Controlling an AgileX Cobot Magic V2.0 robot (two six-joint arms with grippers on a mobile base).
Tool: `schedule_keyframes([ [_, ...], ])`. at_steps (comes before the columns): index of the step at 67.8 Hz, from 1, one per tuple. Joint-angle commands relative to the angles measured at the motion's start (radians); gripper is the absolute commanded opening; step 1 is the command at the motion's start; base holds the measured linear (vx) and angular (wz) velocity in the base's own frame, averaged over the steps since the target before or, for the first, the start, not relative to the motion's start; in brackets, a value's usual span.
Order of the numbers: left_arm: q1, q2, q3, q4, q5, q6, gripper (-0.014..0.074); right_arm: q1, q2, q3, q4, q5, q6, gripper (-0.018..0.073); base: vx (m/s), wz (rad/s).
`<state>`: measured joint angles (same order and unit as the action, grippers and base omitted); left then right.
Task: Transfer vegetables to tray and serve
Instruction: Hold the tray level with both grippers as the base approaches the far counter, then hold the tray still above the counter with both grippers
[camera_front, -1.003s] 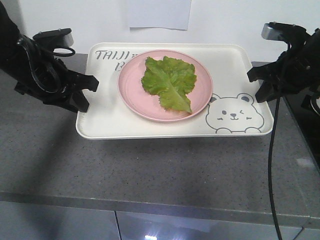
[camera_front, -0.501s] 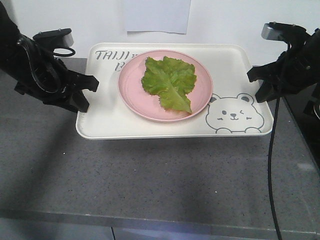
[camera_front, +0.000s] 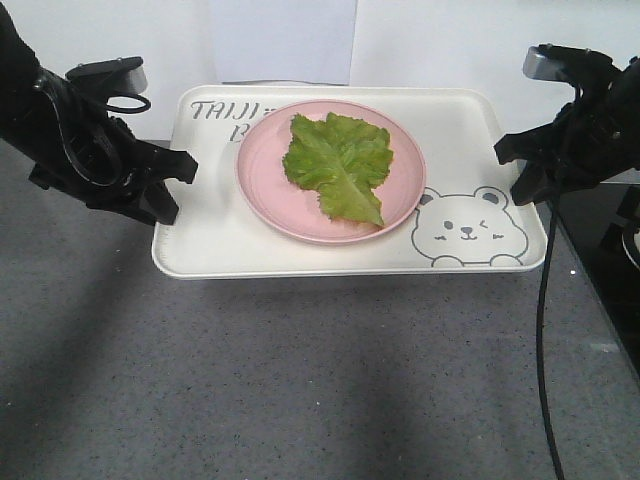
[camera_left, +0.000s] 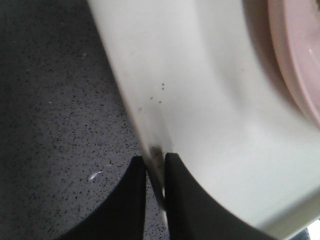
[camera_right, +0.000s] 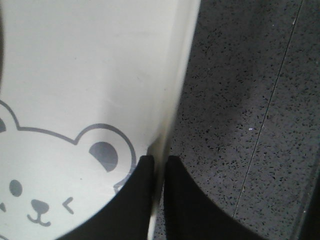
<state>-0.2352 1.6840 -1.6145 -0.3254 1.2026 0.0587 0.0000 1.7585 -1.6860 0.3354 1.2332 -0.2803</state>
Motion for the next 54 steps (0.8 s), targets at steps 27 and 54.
schedule_keyframes([
  [27,-0.038,-0.050,-0.038,-0.204,-0.056,0.042,-0.0006,0.029,-0.058,-0.033,0.200,-0.007,-0.032,-0.0006,0.01,-0.01],
  [54,-0.038,-0.050,-0.038,-0.204,-0.056,0.042,-0.0006,0.029,-0.058,-0.033,0.200,-0.007,-0.032,-0.0006,0.00,0.00],
])
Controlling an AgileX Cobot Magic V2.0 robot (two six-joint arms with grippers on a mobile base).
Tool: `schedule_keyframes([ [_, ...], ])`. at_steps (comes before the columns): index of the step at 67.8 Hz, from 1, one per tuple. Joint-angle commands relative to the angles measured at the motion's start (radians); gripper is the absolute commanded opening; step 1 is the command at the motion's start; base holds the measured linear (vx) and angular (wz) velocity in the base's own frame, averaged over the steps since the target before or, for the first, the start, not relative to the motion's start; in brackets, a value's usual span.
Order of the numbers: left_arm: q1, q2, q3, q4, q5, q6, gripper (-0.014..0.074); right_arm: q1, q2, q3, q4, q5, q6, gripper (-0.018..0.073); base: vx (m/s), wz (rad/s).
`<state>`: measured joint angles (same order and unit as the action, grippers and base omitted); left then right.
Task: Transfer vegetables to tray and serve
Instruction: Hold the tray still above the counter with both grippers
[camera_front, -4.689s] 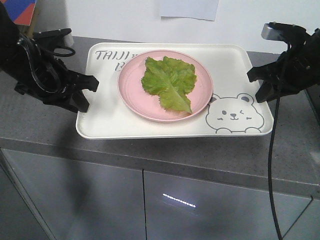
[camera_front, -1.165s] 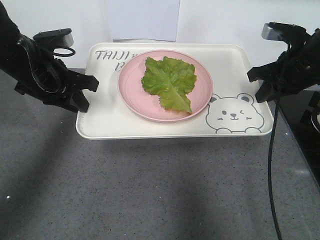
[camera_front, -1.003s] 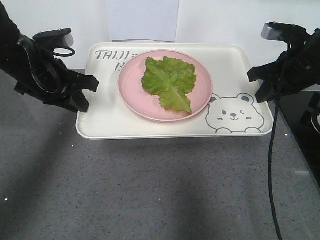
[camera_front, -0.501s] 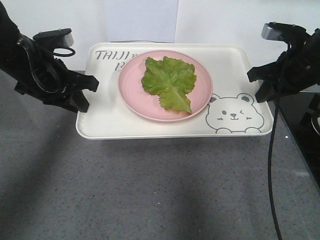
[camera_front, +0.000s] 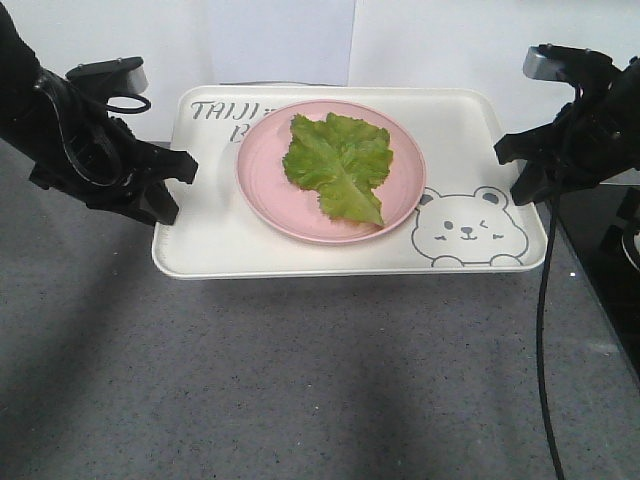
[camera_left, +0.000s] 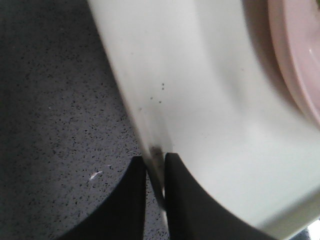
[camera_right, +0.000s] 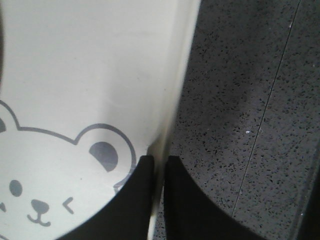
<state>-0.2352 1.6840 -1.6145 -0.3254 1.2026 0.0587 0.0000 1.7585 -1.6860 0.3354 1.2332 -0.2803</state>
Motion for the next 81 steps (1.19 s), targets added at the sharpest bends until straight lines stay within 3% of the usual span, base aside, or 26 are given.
schedule_keyframes([
  [1,-0.038,-0.050,-0.038,-0.204,-0.056,0.042,-0.0006,0.029,-0.058,-0.033,0.200,-0.007,-0.032,-0.0006,0.00,0.00],
  [81,-0.038,-0.050,-0.038,-0.204,-0.056,0.042,-0.0006,0.029,-0.058,-0.033,0.200,-0.007,-0.032,-0.0006,0.00,0.00],
])
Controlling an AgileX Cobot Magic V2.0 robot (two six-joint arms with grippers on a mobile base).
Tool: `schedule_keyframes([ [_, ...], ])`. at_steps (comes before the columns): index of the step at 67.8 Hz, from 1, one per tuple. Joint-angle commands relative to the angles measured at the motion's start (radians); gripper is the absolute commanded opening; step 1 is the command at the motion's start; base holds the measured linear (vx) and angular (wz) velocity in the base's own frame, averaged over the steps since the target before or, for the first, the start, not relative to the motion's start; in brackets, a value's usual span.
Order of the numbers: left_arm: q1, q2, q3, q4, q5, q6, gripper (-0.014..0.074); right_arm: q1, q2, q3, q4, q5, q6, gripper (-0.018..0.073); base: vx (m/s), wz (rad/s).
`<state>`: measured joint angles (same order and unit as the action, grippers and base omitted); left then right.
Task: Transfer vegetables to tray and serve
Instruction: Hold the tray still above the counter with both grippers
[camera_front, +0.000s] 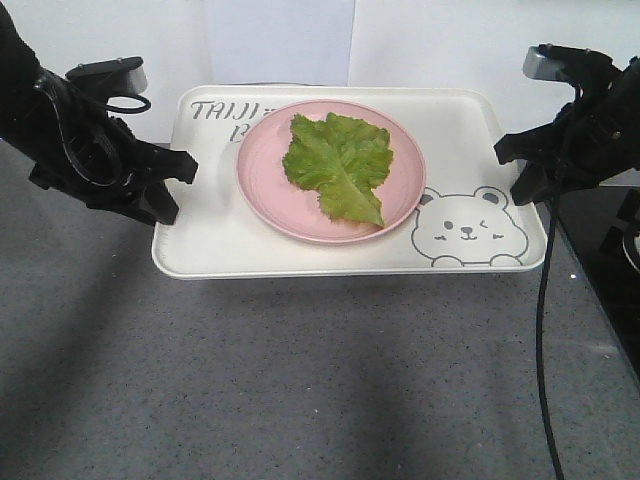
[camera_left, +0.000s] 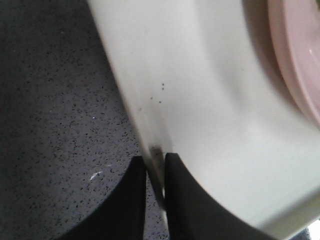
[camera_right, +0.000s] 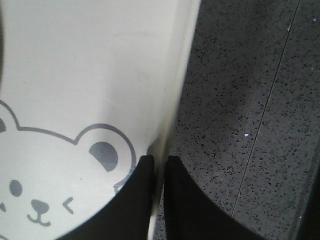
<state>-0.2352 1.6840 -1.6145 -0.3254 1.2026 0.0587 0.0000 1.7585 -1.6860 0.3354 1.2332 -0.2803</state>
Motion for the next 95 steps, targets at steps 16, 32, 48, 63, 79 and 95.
schedule_keyframes([
  [16,-0.038,-0.050,-0.038,-0.204,-0.056,0.042,-0.0006,0.029,-0.058,-0.033,0.200,-0.007,-0.032,-0.0006,0.00,0.00],
  [32,-0.038,-0.050,-0.038,-0.204,-0.056,0.042,-0.0006,0.029,-0.058,-0.033,0.200,-0.007,-0.032,-0.0006,0.00,0.00],
  [48,-0.038,-0.050,-0.038,-0.204,-0.056,0.042,-0.0006,0.029,-0.058,-0.033,0.200,-0.007,-0.032,-0.0006,0.00,0.00],
  [63,-0.038,-0.050,-0.038,-0.204,-0.056,0.042,-0.0006,0.029,-0.058,-0.033,0.200,-0.007,-0.032,-0.0006,0.00,0.00],
  [79,-0.038,-0.050,-0.038,-0.204,-0.056,0.042,-0.0006,0.029,-0.058,-0.033,0.200,-0.007,-0.032,-0.0006,0.00,0.00],
  [95,-0.038,-0.050,-0.038,-0.204,-0.056,0.042,-0.0006,0.029,-0.058,-0.033,0.200,-0.007,-0.032,-0.0006,0.00,0.00],
])
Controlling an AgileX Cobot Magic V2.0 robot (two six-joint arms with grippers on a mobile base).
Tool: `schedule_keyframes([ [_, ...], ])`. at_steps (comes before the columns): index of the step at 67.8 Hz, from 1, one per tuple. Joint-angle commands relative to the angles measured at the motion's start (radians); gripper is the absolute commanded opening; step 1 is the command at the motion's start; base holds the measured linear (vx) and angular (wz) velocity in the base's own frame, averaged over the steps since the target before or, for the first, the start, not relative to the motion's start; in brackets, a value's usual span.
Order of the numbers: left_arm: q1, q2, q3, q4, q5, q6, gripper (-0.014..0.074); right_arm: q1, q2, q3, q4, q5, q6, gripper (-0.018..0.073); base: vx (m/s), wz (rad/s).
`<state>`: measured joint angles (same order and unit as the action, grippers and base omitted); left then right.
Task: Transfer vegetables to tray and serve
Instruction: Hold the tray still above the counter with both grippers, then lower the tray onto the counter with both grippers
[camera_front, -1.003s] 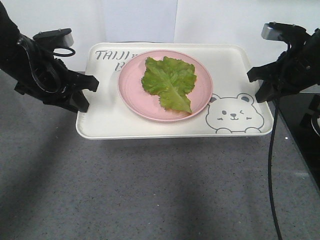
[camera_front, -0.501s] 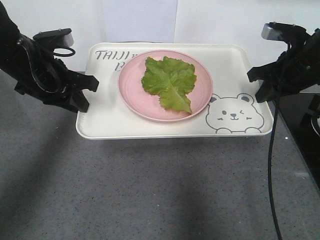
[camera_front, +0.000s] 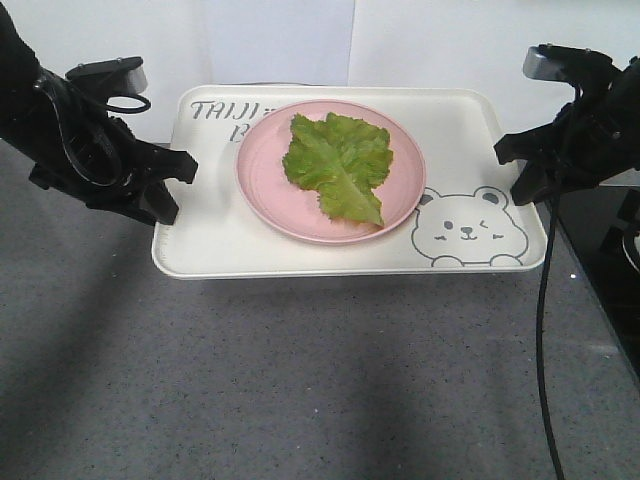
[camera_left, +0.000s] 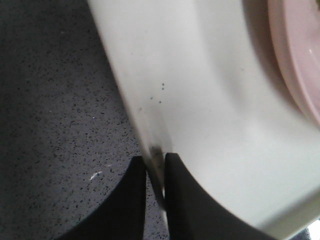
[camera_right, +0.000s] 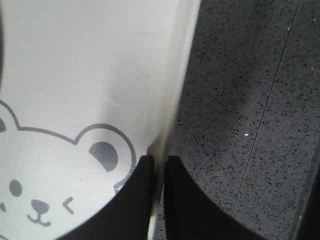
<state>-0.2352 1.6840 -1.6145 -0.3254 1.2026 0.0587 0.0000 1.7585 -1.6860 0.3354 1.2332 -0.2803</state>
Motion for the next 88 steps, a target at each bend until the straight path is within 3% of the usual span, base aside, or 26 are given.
schedule_keyframes([
  [1,-0.038,-0.050,-0.038,-0.204,-0.056,0.042,-0.0006,0.029,-0.058,-0.033,0.200,-0.007,-0.032,-0.0006,0.00,0.00],
  [72,-0.038,-0.050,-0.038,-0.204,-0.059,0.042,-0.0006,0.029,-0.058,-0.033,0.200,-0.018,-0.032,-0.0006,0.00,0.00],
  [88,-0.038,-0.048,-0.038,-0.142,-0.070,0.042,-0.0006,0.029,-0.058,-0.033,0.220,-0.018,-0.039,-0.0006,0.00,0.00],
])
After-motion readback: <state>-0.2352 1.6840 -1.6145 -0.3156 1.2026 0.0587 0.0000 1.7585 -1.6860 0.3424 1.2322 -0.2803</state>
